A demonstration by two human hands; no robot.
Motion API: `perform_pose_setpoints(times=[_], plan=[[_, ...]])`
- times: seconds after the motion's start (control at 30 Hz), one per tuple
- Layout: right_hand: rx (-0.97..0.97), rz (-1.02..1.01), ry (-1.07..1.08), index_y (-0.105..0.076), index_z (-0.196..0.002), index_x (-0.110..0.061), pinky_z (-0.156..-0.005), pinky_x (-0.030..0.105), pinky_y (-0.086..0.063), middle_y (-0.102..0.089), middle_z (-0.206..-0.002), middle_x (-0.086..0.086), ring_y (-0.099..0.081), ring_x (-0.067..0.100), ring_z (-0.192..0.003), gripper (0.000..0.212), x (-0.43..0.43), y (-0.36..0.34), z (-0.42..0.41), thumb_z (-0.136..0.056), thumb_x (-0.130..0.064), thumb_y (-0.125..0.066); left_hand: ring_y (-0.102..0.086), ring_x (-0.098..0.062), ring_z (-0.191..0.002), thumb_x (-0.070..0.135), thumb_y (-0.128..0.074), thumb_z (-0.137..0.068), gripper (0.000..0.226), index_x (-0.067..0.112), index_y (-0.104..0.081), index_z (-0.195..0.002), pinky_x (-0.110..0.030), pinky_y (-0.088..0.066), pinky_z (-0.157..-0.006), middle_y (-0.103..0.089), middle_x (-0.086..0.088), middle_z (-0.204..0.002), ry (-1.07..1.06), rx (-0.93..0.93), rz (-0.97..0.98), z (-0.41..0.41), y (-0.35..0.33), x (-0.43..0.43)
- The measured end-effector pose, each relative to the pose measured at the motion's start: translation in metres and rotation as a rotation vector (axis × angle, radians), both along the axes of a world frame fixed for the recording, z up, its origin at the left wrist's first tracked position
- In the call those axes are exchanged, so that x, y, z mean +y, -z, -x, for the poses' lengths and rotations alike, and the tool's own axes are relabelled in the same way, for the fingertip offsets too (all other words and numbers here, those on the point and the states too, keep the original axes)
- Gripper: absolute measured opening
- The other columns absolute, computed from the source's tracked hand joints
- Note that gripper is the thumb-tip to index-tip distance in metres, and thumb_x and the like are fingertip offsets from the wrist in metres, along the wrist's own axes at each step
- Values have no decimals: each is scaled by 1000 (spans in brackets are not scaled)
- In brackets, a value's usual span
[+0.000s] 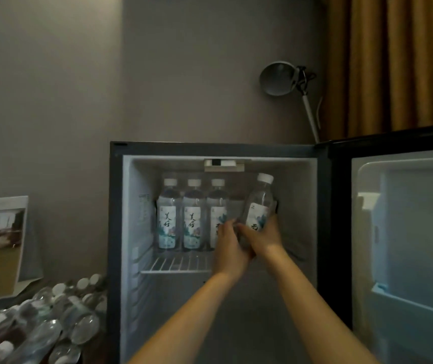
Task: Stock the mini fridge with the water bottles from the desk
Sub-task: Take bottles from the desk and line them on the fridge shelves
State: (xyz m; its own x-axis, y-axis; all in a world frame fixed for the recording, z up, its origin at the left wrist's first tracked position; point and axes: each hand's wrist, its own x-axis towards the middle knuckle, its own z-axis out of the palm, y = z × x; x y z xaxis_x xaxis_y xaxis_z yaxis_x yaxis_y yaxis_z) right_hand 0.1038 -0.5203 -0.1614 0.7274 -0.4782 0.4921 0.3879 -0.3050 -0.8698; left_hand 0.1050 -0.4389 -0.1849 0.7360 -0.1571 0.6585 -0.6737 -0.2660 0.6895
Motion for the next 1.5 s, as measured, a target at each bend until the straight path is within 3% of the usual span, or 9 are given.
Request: perform_pose_setpoints(times=[0.13, 0.3, 0.53, 0.83, 0.93, 1.03, 1.13, 1.37, 1.5], plan=[[-50, 114, -83, -47, -111, -22, -89, 37, -53, -63, -110, 3, -62, 18, -102, 45, -5, 14, -11, -78, -8, -73, -53, -11, -106, 17, -71, -79, 52, 14, -46, -124, -27, -48, -90, -51, 0, -121, 8, -61, -24, -22, 16, 8], [30, 221, -102, -41, -121, -9, -84, 30, -50, -58, -116, 7, -59, 19, -102, 55, -7, 15, -29, -78, -14, -75, -57, -15, -104, 7, -65, -81, 44, 13, -49, -121, -33, -50, -87, -54, -2, -116, -89, -143, -136, -39, 36, 13], [22, 146, -78, -36, -130, -8, -77, 24, -47, -55, -115, 5, -55, 16, -98, 62, -4, 19, -36, -79, -11, -73, -57, -16, -94, -9, -44, -86, 44, 10, -46, -125, -10, -33, -65, -60, -4, -105, -76, -100, -148, -43, 28, 17], [175, 183, 91, -41, -126, -2, -85, 35, -49, -56, -125, 16, -57, 32, -111, 65, -3, 20, -41, -77, -26, -76, -60, -23, -97, 4, -50, -89, 58, 12, -25, -141, -37, -50, -85, -62, -10, -104, -6, -43, -291, -22, 22, 42], [59, 201, 272, -34, -135, 1, -98, 43, -42, -48, -131, 23, -47, 39, -121, 75, 18, 30, -36, -79, -30, -73, -62, -23, -88, 6, -51, -89, 48, 14, -41, -135, -39, -51, -79, -65, -6, -93, -123, -184, -273, -11, 32, 70], [-222, 280, 485, -37, -132, 7, -101, 36, -25, -44, -130, 28, -39, 41, -123, 56, 55, 44, -12, -91, -24, -57, -65, -28, -76, 12, -50, -83, 32, 14, -60, -113, -37, -53, -65, -68, -6, -85, -271, -405, -221, 0, 48, 115], [-420, 331, 359, -43, -128, 6, -101, 31, -25, -45, -127, 25, -41, 37, -120, 43, 97, 65, 6, -92, -16, -52, -64, -23, -64, 19, -44, -80, 30, 16, -59, -106, -32, -52, -54, -68, -5, -77, -371, -515, -261, 13, 70, 168], [-527, 509, -61, -44, -121, -6, -97, 25, -32, -53, -113, 21, -42, 23, -108, 34, 195, 129, 29, -88, -16, -47, -46, -3, -54, 4, -52, -85, 27, 11, -57, -111, -20, -35, -52, -54, 11, -72, -624, -178, -213, 34, 121, 282], [-385, 622, -297, -49, -120, -9, -90, 29, -42, -56, -112, 12, -47, 20, -105, 34, 240, 165, 32, -86, -10, -50, -59, -21, -87, 19, -56, -87, 28, 14, -51, -115, -34, -48, -74, -61, -3, -102, -809, 283, -99, 29, 153, 324]])
